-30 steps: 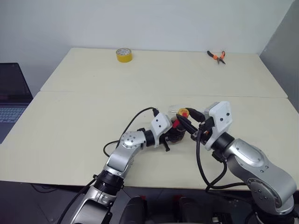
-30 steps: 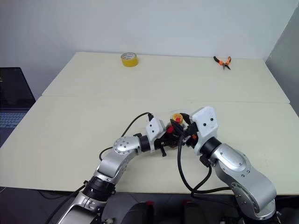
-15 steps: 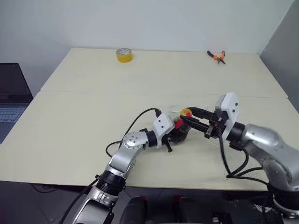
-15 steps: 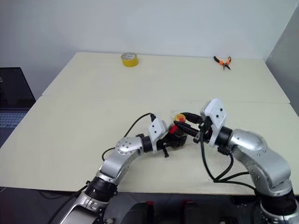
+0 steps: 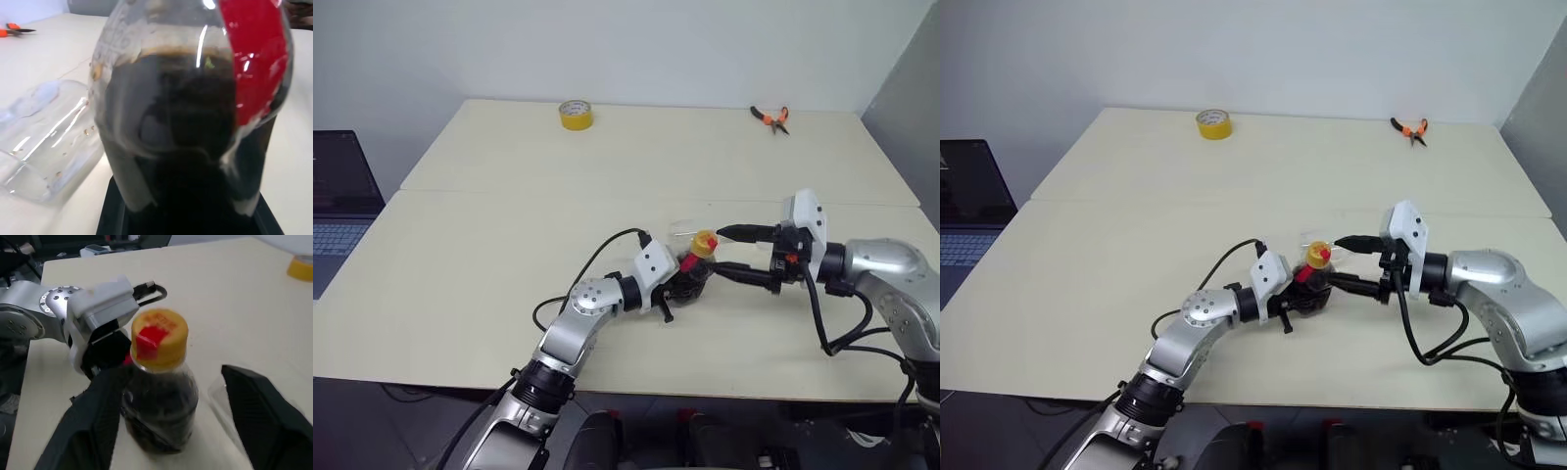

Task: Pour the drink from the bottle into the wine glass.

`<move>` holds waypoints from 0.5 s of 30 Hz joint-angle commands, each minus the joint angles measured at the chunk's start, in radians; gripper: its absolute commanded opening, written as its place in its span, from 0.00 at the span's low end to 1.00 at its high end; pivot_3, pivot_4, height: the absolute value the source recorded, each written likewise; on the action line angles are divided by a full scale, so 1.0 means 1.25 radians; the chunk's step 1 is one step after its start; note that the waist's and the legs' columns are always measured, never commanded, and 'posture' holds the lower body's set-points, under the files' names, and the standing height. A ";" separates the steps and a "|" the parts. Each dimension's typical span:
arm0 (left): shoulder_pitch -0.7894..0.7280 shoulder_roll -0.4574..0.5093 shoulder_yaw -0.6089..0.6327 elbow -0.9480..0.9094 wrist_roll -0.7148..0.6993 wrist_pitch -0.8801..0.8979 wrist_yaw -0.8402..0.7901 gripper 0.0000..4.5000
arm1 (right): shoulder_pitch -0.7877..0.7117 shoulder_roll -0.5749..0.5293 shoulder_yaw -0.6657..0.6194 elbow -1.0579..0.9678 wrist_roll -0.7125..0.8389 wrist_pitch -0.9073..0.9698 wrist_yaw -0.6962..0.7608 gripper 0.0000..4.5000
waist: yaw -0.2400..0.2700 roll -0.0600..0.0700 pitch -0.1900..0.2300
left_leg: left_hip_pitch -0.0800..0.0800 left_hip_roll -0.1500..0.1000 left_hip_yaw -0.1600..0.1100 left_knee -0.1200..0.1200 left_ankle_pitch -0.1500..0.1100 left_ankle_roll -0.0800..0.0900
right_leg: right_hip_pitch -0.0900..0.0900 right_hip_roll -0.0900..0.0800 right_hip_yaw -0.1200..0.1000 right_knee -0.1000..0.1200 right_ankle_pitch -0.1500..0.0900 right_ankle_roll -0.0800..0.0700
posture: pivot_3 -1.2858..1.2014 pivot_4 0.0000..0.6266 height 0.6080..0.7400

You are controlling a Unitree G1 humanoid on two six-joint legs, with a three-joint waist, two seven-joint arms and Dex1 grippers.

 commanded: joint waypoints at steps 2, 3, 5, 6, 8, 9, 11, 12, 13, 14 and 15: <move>-0.012 -0.013 0.008 -0.040 -0.015 -0.011 0.002 0.17 | 0.045 0.018 -0.096 -0.162 0.074 0.045 -0.101 1.00 | 0.000 0.000 0.000 | 0.000 0.000 0.000 0.000 0.000 0.000 | 0.000 0.000 0.000 0.000 0.000 0.000 | 0.52 0.24 1.00; -0.013 -0.014 0.008 -0.036 -0.015 -0.012 0.002 0.17 | 0.065 0.037 -0.113 -0.202 0.078 0.054 -0.152 1.00 | 0.000 0.000 0.000 | 0.000 0.000 0.000 0.000 0.000 0.000 | 0.000 0.000 0.000 0.000 0.000 0.000 | 0.52 0.24 1.00; -0.018 -0.018 0.008 -0.024 -0.013 -0.019 -0.001 0.17 | 0.092 0.121 -0.122 -0.290 0.056 0.065 -0.313 1.00 | 0.000 0.000 0.000 | 0.000 0.000 0.000 0.000 0.000 0.000 | 0.000 0.000 0.000 0.000 0.000 0.000 | 0.52 0.24 1.00; -0.020 -0.019 0.008 -0.019 -0.013 -0.022 -0.002 0.17 | 0.096 0.153 -0.119 -0.315 0.044 0.070 -0.370 1.00 | -0.002 0.000 0.000 | 0.000 0.000 -0.001 0.000 0.000 0.000 | 0.000 0.000 -0.001 0.000 0.000 0.000 | 0.52 0.24 1.00; -0.023 -0.021 0.008 -0.014 -0.012 -0.024 -0.004 0.17 | 0.093 0.178 -0.085 -0.343 0.006 0.081 -0.423 1.00 | -0.003 0.000 0.000 | 0.000 0.000 0.000 0.000 0.000 0.000 | -0.001 0.001 0.000 0.001 0.000 0.000 | 0.52 0.24 1.00; -0.025 -0.022 0.006 -0.011 -0.012 -0.025 -0.007 0.17 | 0.088 0.190 -0.055 -0.353 -0.011 0.087 -0.443 1.00 | -0.002 0.000 0.000 | 0.000 0.000 0.000 0.000 0.000 0.000 | 0.000 0.001 0.000 0.001 0.000 0.000 | 0.52 0.24 1.00; -0.028 -0.023 0.004 -0.007 -0.012 -0.028 -0.014 0.17 | 0.074 0.215 -0.010 -0.354 -0.039 0.090 -0.482 1.00 | -0.003 0.000 0.000 | 0.001 0.000 0.000 0.000 0.000 0.000 | 0.000 0.001 0.000 0.001 0.000 0.000 | 0.52 0.24 1.00; -0.030 -0.024 0.002 -0.003 -0.012 -0.030 -0.016 0.17 | 0.068 0.222 0.012 -0.347 -0.061 0.087 -0.496 1.00 | -0.003 0.000 0.000 | 0.001 0.000 0.000 0.000 0.000 0.000 | 0.000 0.001 0.000 0.001 0.000 0.000 | 0.52 0.24 1.00; -0.032 -0.025 0.002 0.000 -0.011 -0.032 -0.017 0.17 | 0.063 0.228 0.029 -0.337 -0.082 0.081 -0.504 1.00 | -0.003 0.000 0.000 | 0.001 0.000 0.000 0.000 0.000 0.000 | 0.000 0.001 0.000 0.001 0.000 0.000 | 0.52 0.24 1.00; -0.035 -0.026 0.002 0.003 -0.010 -0.034 -0.018 0.17 | 0.056 0.235 0.046 -0.322 -0.107 0.073 -0.515 1.00 | -0.002 0.000 0.000 | 0.001 0.000 0.000 0.000 0.000 0.000 | 0.000 0.001 0.000 0.001 0.000 0.000 | 0.52 0.24 1.00; -0.037 -0.027 0.003 0.006 -0.009 -0.036 -0.018 0.17 | 0.052 0.238 0.059 -0.311 -0.129 0.066 -0.522 1.00 | -0.003 0.000 0.000 | 0.001 0.000 0.000 0.000 0.000 0.000 | 0.000 0.001 0.000 0.001 0.000 0.000 | 0.52 0.24 1.00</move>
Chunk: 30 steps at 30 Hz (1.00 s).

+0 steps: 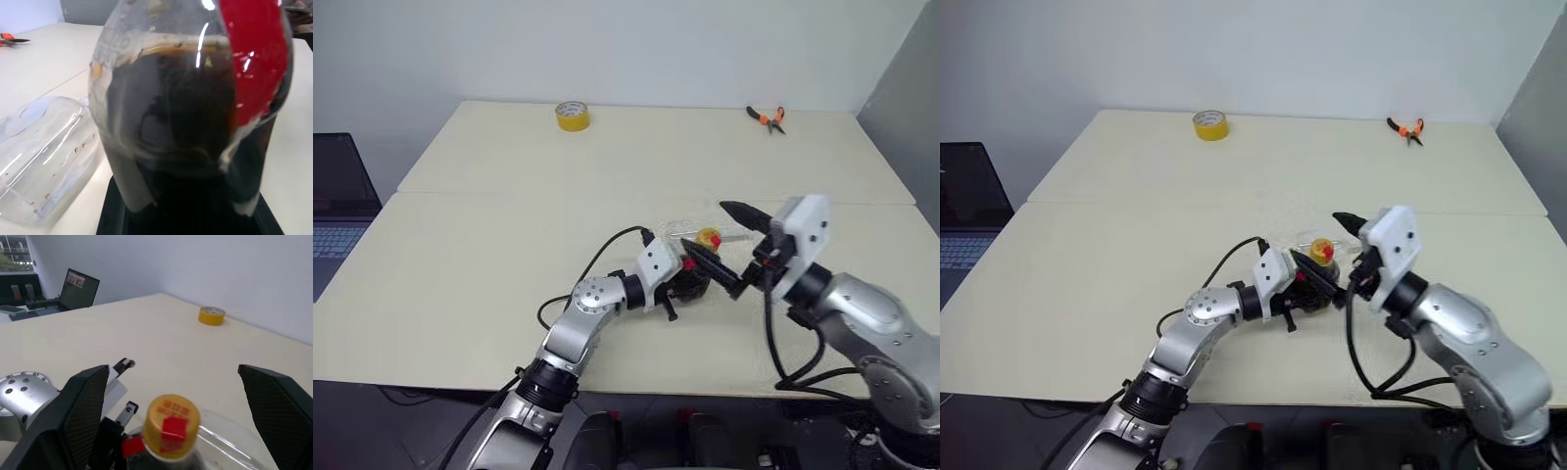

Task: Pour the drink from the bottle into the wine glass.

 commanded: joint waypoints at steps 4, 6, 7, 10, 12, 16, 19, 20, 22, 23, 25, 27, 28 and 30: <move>-0.026 -0.012 0.006 -0.010 -0.006 -0.032 -0.008 0.17 | -0.023 0.027 0.015 0.034 -0.093 -0.037 -0.045 1.00 | 0.000 0.000 0.000 | 0.000 0.000 0.000 0.000 0.000 0.000 | 0.000 0.000 0.000 0.000 0.000 0.000 | 0.52 0.24 1.00; -0.024 -0.010 0.009 -0.011 -0.006 -0.033 -0.007 0.17 | -0.015 0.025 -0.022 0.039 -0.083 -0.039 -0.036 1.00 | 0.000 0.000 0.000 | 0.000 0.000 0.000 0.000 0.000 0.000 | 0.000 0.000 0.000 0.000 0.000 0.000 | 0.52 0.24 1.00; -0.023 -0.010 0.009 -0.011 -0.005 -0.033 -0.006 0.17 | -0.008 0.022 -0.037 0.040 -0.077 -0.038 -0.028 1.00 | 0.000 0.000 0.000 | 0.000 0.000 0.000 0.000 0.000 0.000 | 0.000 0.000 0.000 0.000 0.000 0.000 | 0.52 0.24 1.00; -0.017 -0.009 0.009 -0.014 -0.004 -0.034 -0.003 0.17 | 0.025 0.002 -0.074 0.040 -0.066 -0.036 -0.001 1.00 | 0.000 0.000 0.000 | 0.000 0.000 0.000 0.000 0.000 0.000 | 0.000 0.000 0.000 0.000 0.000 0.000 | 0.52 0.24 1.00; -0.014 -0.010 0.010 -0.016 -0.004 -0.033 -0.002 0.17 | 0.048 -0.014 -0.099 0.038 -0.057 -0.034 0.014 1.00 | 0.000 0.000 0.000 | 0.000 0.000 0.000 0.000 0.000 0.000 | 0.000 0.000 0.000 0.000 0.000 0.000 | 0.52 0.24 1.00; -0.010 -0.008 0.011 -0.020 -0.004 -0.033 -0.001 0.17 | 0.098 -0.049 -0.134 0.020 -0.043 -0.032 0.046 1.00 | 0.000 0.000 0.000 | 0.000 0.000 0.000 0.000 0.000 0.000 | 0.000 0.000 0.000 0.000 0.000 0.000 | 0.52 0.24 1.00; -0.008 -0.006 0.011 -0.023 -0.005 -0.032 -0.001 0.17 | 0.135 -0.074 -0.171 -0.003 -0.012 -0.024 0.070 1.00 | 0.000 0.000 0.000 | 0.000 0.000 0.000 0.000 0.000 0.000 | 0.000 0.000 0.000 0.000 0.000 0.000 | 0.52 0.24 1.00; -0.009 -0.006 0.011 -0.022 -0.005 -0.032 -0.001 0.17 | 0.149 -0.088 -0.189 -0.019 0.022 -0.015 0.092 1.00 | 0.000 0.000 0.000 | 0.000 0.000 0.000 0.000 0.000 0.000 | 0.000 0.000 0.000 0.000 0.000 0.000 | 0.52 0.24 1.00; -0.009 -0.005 0.012 -0.021 -0.005 -0.031 -0.002 0.17 | 0.157 -0.102 -0.213 -0.049 0.105 0.006 0.121 1.00 | 0.000 0.000 0.000 | 0.000 0.000 0.000 0.000 0.000 0.000 | 0.000 0.000 0.000 0.000 0.000 0.000 | 0.52 0.24 1.00; -0.010 -0.005 0.012 -0.021 -0.005 -0.031 -0.003 0.17 | 0.151 -0.103 -0.220 -0.059 0.145 0.017 0.122 1.00 | -0.001 0.000 0.000 | 0.000 0.000 0.000 0.000 0.000 0.000 | 0.001 0.000 0.000 0.000 0.000 0.000 | 0.52 0.24 1.00; -0.011 -0.006 0.011 -0.020 -0.004 -0.031 -0.004 0.17 | 0.117 -0.097 -0.208 -0.064 0.171 0.029 0.097 1.00 | -0.003 0.000 0.000 | 0.000 0.000 0.000 0.000 0.000 0.000 | 0.001 0.001 0.000 0.000 0.000 0.000 | 0.52 0.24 1.00; -0.012 -0.008 0.011 -0.018 -0.003 -0.031 -0.005 0.17 | 0.076 -0.087 -0.185 -0.057 0.166 0.033 0.065 1.00 | -0.005 0.000 0.000 | 0.001 0.001 0.000 0.000 0.000 0.000 | 0.000 0.001 0.001 0.000 0.000 0.000 | 0.52 0.24 1.00; -0.012 -0.008 0.011 -0.018 -0.003 -0.031 -0.005 0.17 | 0.055 -0.079 -0.169 -0.050 0.158 0.036 0.048 1.00 | -0.005 0.000 0.000 | 0.001 0.001 0.000 0.000 0.000 0.000 | 0.001 0.001 0.001 0.000 0.000 0.000 | 0.52 0.24 1.00; -0.013 -0.009 0.011 -0.017 -0.003 -0.031 -0.006 0.17 | 0.026 -0.066 -0.141 -0.036 0.138 0.036 0.024 1.00 | -0.003 0.000 0.000 | 0.001 0.001 0.000 0.000 0.000 0.000 | 0.001 0.001 0.000 0.000 0.000 0.000 | 0.52 0.24 1.00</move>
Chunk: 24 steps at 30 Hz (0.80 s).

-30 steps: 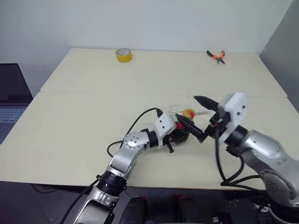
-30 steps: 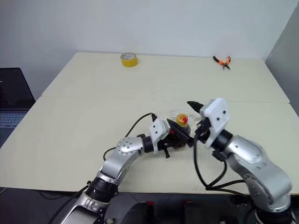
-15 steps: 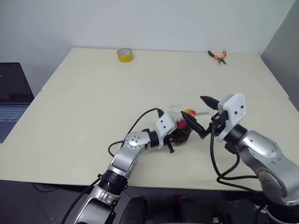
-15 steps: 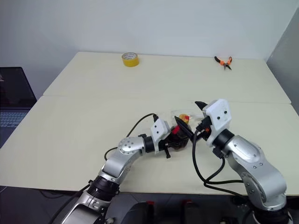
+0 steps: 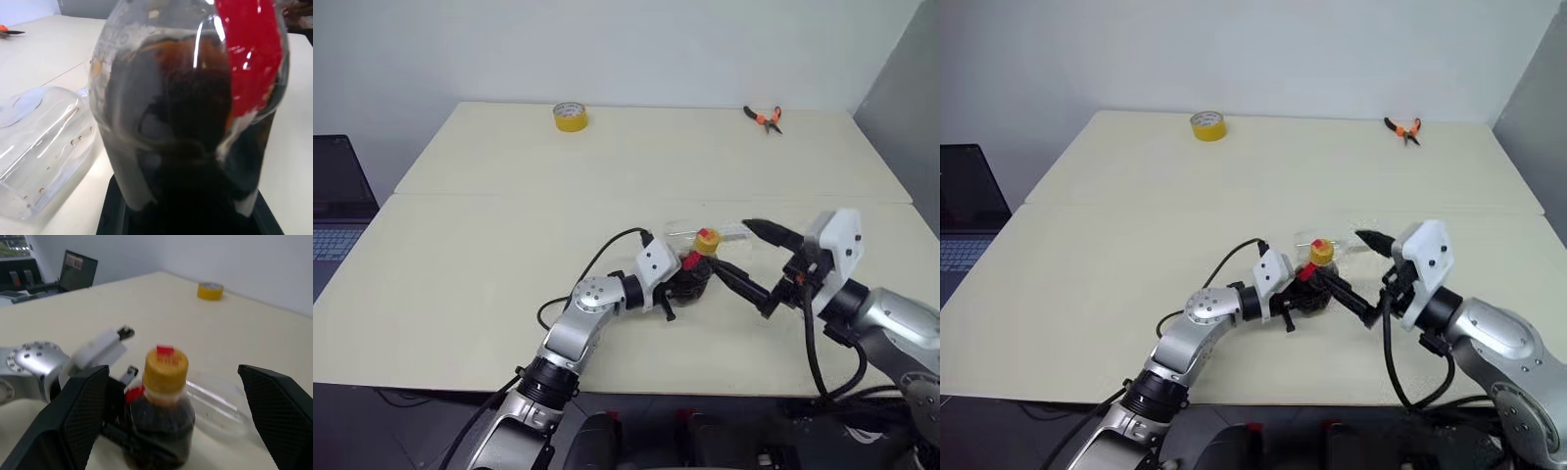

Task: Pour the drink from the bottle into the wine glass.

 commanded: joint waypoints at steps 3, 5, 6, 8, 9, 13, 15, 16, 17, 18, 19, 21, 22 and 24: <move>-0.014 -0.005 0.003 -0.039 -0.007 -0.024 0.000 0.17 | -0.067 0.027 0.085 0.024 -0.070 -0.015 -0.061 1.00 | 0.002 0.000 0.000 | -0.001 0.000 0.000 0.000 0.000 0.000 | 0.000 0.000 0.000 0.000 0.000 0.000 | 0.52 0.24 1.00; -0.015 -0.006 0.003 -0.040 -0.007 -0.024 0.001 0.17 | -0.073 0.022 0.116 0.043 -0.111 -0.028 -0.062 1.00 | 0.002 0.000 0.000 | -0.001 -0.001 0.001 0.000 0.000 0.000 | 0.000 -0.001 0.001 -0.001 0.000 0.000 | 0.52 0.24 1.00; -0.015 -0.006 0.003 -0.040 -0.006 -0.024 0.001 0.17 | -0.072 0.018 0.125 0.051 -0.129 -0.035 -0.059 1.00 | 0.003 0.000 0.000 | -0.001 -0.001 0.001 0.000 0.000 0.000 | 0.000 -0.001 0.001 -0.001 0.000 0.000 | 0.52 0.24 1.00; -0.015 -0.007 0.002 -0.040 -0.006 -0.024 0.002 0.17 | -0.069 0.011 0.135 0.063 -0.158 -0.048 -0.054 1.00 | 0.003 0.000 0.000 | -0.001 -0.001 0.001 0.000 0.000 0.000 | 0.000 -0.001 0.000 -0.001 0.000 0.000 | 0.52 0.24 1.00; -0.015 -0.007 0.002 -0.039 -0.006 -0.024 0.002 0.17 | -0.067 0.011 0.136 0.068 -0.167 -0.053 -0.052 1.00 | 0.004 0.000 0.000 | -0.001 -0.001 0.001 0.000 0.000 0.000 | 0.000 -0.001 0.000 -0.001 0.000 0.000 | 0.52 0.24 1.00; -0.014 -0.008 0.002 -0.039 -0.006 -0.024 0.001 0.17 | -0.043 0.008 0.113 0.079 -0.188 -0.067 -0.039 1.00 | 0.004 0.000 0.000 | -0.001 -0.001 0.000 0.000 0.000 0.000 | 0.000 -0.001 0.000 0.000 0.000 0.000 | 0.52 0.24 1.00; -0.014 -0.008 0.002 -0.039 -0.007 -0.024 0.001 0.17 | -0.026 0.006 0.095 0.077 -0.184 -0.072 -0.032 1.00 | 0.004 0.000 0.000 | -0.001 -0.001 0.000 0.000 0.000 0.000 | 0.000 -0.001 0.000 0.000 0.000 0.000 | 0.52 0.24 1.00; -0.014 -0.008 0.002 -0.039 -0.007 -0.024 0.001 0.17 | -0.022 0.006 0.090 0.076 -0.183 -0.074 -0.030 1.00 | 0.004 0.000 0.000 | -0.001 -0.001 0.000 0.000 0.000 0.000 | 0.000 -0.001 0.000 0.000 0.000 0.000 | 0.52 0.24 1.00; -0.014 -0.008 0.001 -0.038 -0.007 -0.025 0.001 0.17 | -0.007 0.002 0.077 0.069 -0.175 -0.074 -0.020 1.00 | 0.004 0.000 0.000 | -0.001 -0.001 0.000 0.000 0.000 0.000 | 0.000 -0.001 0.000 0.000 0.000 0.000 | 0.52 0.24 1.00; -0.014 -0.008 0.001 -0.038 -0.007 -0.025 0.001 0.17 | 0.009 -0.003 0.066 0.061 -0.165 -0.072 -0.011 1.00 | 0.004 0.000 0.000 | -0.001 -0.001 0.000 0.000 0.000 0.000 | 0.000 -0.001 0.000 0.000 0.000 0.000 | 0.52 0.24 1.00; -0.015 -0.008 0.001 -0.037 -0.007 -0.026 0.001 0.17 | 0.025 -0.005 0.050 0.052 -0.152 -0.069 -0.003 1.00 | 0.004 0.000 0.000 | -0.001 -0.001 0.000 0.000 0.000 0.000 | 0.000 -0.001 0.000 0.000 0.000 0.000 | 0.52 0.24 1.00; -0.016 -0.007 0.001 -0.035 -0.007 -0.027 0.000 0.17 | 0.040 -0.006 0.032 0.041 -0.132 -0.064 0.006 1.00 | 0.004 0.000 0.000 | -0.001 -0.001 0.000 0.000 0.000 0.000 | 0.000 -0.001 0.000 -0.001 0.000 0.000 | 0.52 0.24 1.00; -0.017 -0.007 0.002 -0.034 -0.008 -0.027 -0.001 0.17 | 0.049 -0.010 0.015 0.032 -0.112 -0.058 0.014 1.00 | 0.004 0.000 0.000 | -0.001 -0.001 0.000 0.000 0.000 0.000 | 0.000 -0.001 0.000 -0.001 0.000 0.000 | 0.52 0.24 1.00; -0.017 -0.007 0.002 -0.033 -0.008 -0.028 -0.001 0.17 | 0.065 -0.023 -0.015 0.016 -0.069 -0.041 0.030 1.00 | 0.004 0.000 0.000 | -0.001 -0.001 0.000 0.000 0.000 0.000 | 0.000 -0.001 0.000 0.000 0.000 0.000 | 0.52 0.24 1.00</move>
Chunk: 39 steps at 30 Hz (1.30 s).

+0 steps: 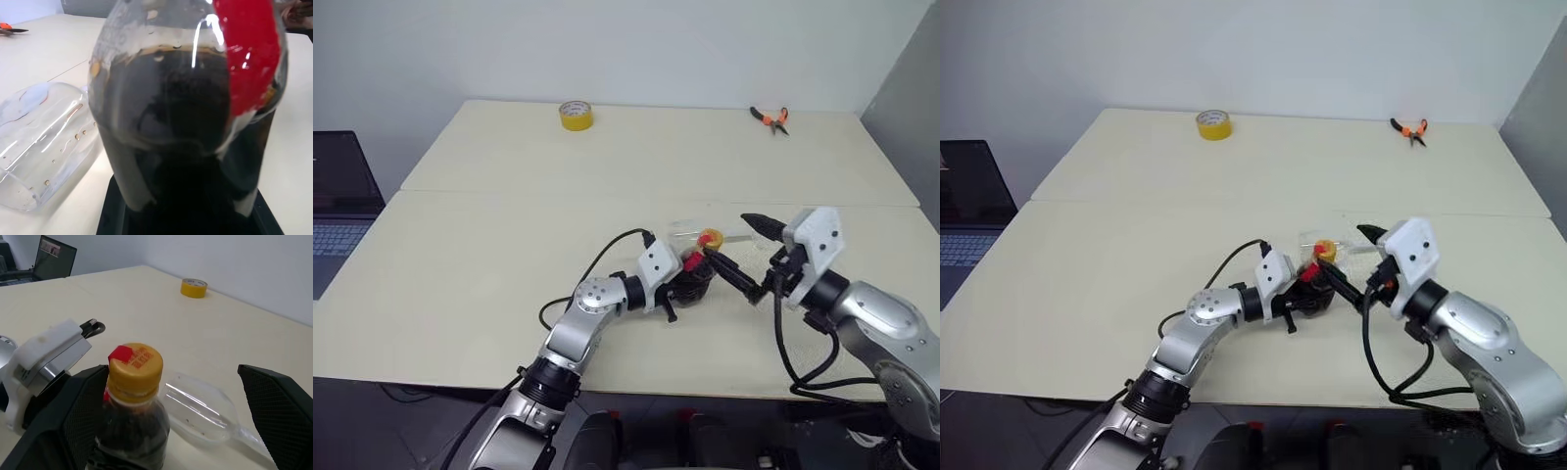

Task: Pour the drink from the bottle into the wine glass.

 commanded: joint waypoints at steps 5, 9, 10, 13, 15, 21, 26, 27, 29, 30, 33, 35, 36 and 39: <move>-0.017 -0.004 0.006 -0.034 -0.010 -0.027 -0.003 0.17 | 0.052 -0.084 -0.108 -0.078 0.184 0.065 0.077 1.00 | 0.000 0.000 0.000 | 0.000 0.000 0.000 0.000 0.000 0.000 | 0.000 0.000 0.000 0.000 0.000 0.000 | 0.52 0.24 1.00; -0.017 -0.004 0.005 -0.035 -0.010 -0.027 -0.004 0.17 | 0.017 -0.080 -0.115 -0.077 0.242 0.077 0.025 1.00 | -0.001 0.000 0.000 | 0.001 0.000 0.000 0.000 0.000 0.000 | 0.000 0.000 0.000 0.000 0.000 0.000 | 0.52 0.24 1.00; -0.017 -0.004 0.005 -0.036 -0.010 -0.026 -0.004 0.17 | -0.015 -0.063 -0.098 -0.069 0.239 0.080 -0.008 1.00 | -0.001 0.000 0.000 | 0.001 0.000 0.000 0.000 0.000 0.000 | 0.000 0.000 0.000 0.000 0.000 0.000 | 0.52 0.24 1.00; -0.017 -0.004 0.004 -0.037 -0.009 -0.025 -0.004 0.17 | -0.082 -0.024 -0.040 -0.048 0.210 0.097 -0.084 1.00 | -0.002 0.000 0.000 | 0.001 0.000 0.000 0.000 0.000 0.000 | 0.000 0.001 0.000 0.000 0.000 0.000 | 0.52 0.24 1.00; -0.018 -0.004 0.003 -0.038 -0.009 -0.024 -0.004 0.17 | -0.100 -0.011 -0.004 -0.039 0.186 0.106 -0.109 1.00 | -0.002 0.000 0.000 | 0.001 0.001 0.000 -0.001 0.000 0.000 | 0.000 0.001 0.000 0.000 0.000 0.000 | 0.52 0.24 1.00; -0.019 -0.005 0.003 -0.038 -0.008 -0.024 -0.002 0.17 | -0.118 0.014 0.061 -0.015 0.132 0.098 -0.134 1.00 | 0.000 0.000 0.000 | -0.001 0.000 0.000 0.001 0.000 0.000 | 0.000 0.000 0.000 0.000 0.000 0.000 | 0.52 0.24 1.00; -0.018 -0.006 0.003 -0.036 -0.008 -0.026 -0.001 0.17 | -0.121 0.029 0.073 0.001 0.104 0.091 -0.135 0.96 | 0.000 0.000 0.000 | -0.001 0.000 0.000 0.000 0.000 0.000 | 0.000 0.000 0.000 0.000 0.000 0.000 | 0.52 0.24 1.00; -0.018 -0.006 0.003 -0.035 -0.008 -0.027 -0.001 0.17 | -0.121 0.032 0.074 0.004 0.100 0.090 -0.133 0.92 | 0.000 0.000 0.000 | -0.001 0.000 0.000 0.000 0.000 0.000 | -0.001 0.000 0.000 0.000 0.000 0.000 | 0.52 0.24 1.00; -0.018 -0.007 0.003 -0.033 -0.008 -0.028 -0.001 0.17 | -0.120 0.041 0.070 0.007 0.096 0.087 -0.133 0.80 | 0.000 0.000 0.000 | -0.001 0.000 0.000 0.000 0.000 0.000 | -0.001 0.000 0.000 0.000 0.000 0.000 | 0.52 0.24 1.00; -0.018 -0.007 0.003 -0.032 -0.008 -0.028 -0.001 0.17 | -0.119 0.044 0.070 0.008 0.094 0.087 -0.131 0.72 | 0.000 0.000 0.000 | -0.001 0.000 0.000 0.000 0.000 0.000 | -0.001 0.000 0.000 0.000 0.000 0.000 | 0.52 0.24 1.00; -0.018 -0.006 0.003 -0.032 -0.007 -0.029 -0.001 0.17 | -0.115 0.051 0.069 0.007 0.092 0.084 -0.121 0.48 | 0.000 0.000 0.000 | -0.001 0.000 0.000 0.000 0.000 0.000 | -0.001 0.000 0.000 0.000 0.000 0.000 | 0.52 0.24 1.00; -0.017 -0.006 0.003 -0.033 -0.007 -0.029 -0.001 0.17 | -0.114 0.056 0.068 0.006 0.093 0.083 -0.116 0.33 | 0.000 0.000 0.000 | -0.001 0.000 0.000 0.000 0.000 0.000 | -0.001 0.000 0.000 0.000 0.000 0.000 | 0.52 0.24 1.00; -0.017 -0.006 0.003 -0.034 -0.007 -0.029 -0.001 0.17 | -0.112 0.062 0.066 0.005 0.099 0.082 -0.114 0.28 | 0.000 0.000 0.000 | -0.001 0.000 0.000 0.000 0.000 0.000 | -0.001 0.000 0.000 0.000 0.000 0.000 | 0.52 0.24 1.00; -0.015 -0.005 0.003 -0.035 -0.007 -0.029 -0.001 0.17 | -0.107 0.094 0.053 0.006 0.129 0.070 -0.109 0.28 | 0.000 0.000 0.000 | -0.001 0.000 0.000 0.000 0.000 0.000 | -0.001 0.000 0.000 0.000 0.000 0.000 | 0.52 0.24 1.00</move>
